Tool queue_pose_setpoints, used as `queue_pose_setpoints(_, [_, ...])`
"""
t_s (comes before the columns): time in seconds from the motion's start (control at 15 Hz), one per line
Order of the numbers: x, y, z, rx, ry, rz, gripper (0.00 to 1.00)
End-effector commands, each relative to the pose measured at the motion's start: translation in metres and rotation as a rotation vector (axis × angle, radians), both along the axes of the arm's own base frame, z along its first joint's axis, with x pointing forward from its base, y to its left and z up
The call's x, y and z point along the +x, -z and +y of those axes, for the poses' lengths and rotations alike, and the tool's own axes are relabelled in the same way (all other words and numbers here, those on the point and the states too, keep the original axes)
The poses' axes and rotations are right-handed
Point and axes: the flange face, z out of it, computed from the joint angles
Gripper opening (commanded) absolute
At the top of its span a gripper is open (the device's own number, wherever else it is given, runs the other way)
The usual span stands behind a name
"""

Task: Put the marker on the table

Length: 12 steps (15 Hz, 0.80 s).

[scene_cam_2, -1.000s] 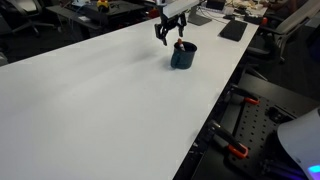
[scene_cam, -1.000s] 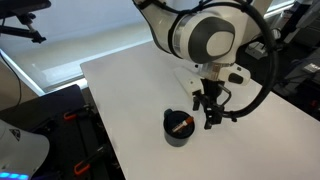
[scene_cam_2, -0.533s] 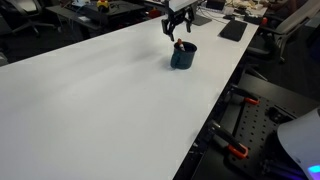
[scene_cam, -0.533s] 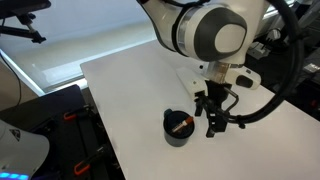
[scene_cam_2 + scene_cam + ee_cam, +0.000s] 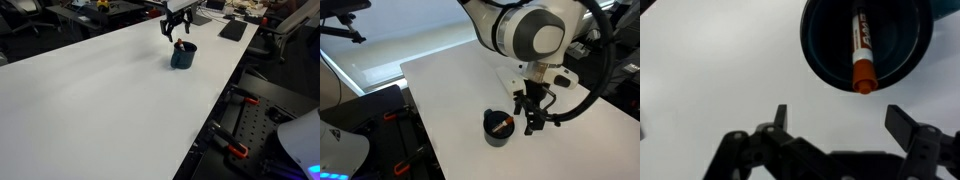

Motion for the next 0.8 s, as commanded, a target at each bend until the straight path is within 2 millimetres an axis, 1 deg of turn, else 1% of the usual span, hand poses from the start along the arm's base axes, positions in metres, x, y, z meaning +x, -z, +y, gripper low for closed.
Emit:
queue_pose_setpoints(0.0, [0.011, -0.017, 0.012, 0.021, 0.002, -0.039, 1.00])
queue_pose_setpoints(0.2, [0.010, -0.028, 0.013, 0.013, -0.013, -0.057, 1.00])
queue_pose_setpoints(0.4, [-0.007, -0.035, -0.001, 0.002, 0.005, -0.038, 1.00])
queue_pose_setpoints(0.6, [-0.036, -0.041, -0.024, -0.016, 0.026, -0.029, 1.00])
queue_pose_setpoints(0.67, [-0.011, -0.028, -0.019, -0.016, 0.024, -0.029, 1.00])
queue_pose_setpoints(0.73, [-0.019, -0.030, -0.026, -0.019, 0.034, -0.024, 1.00])
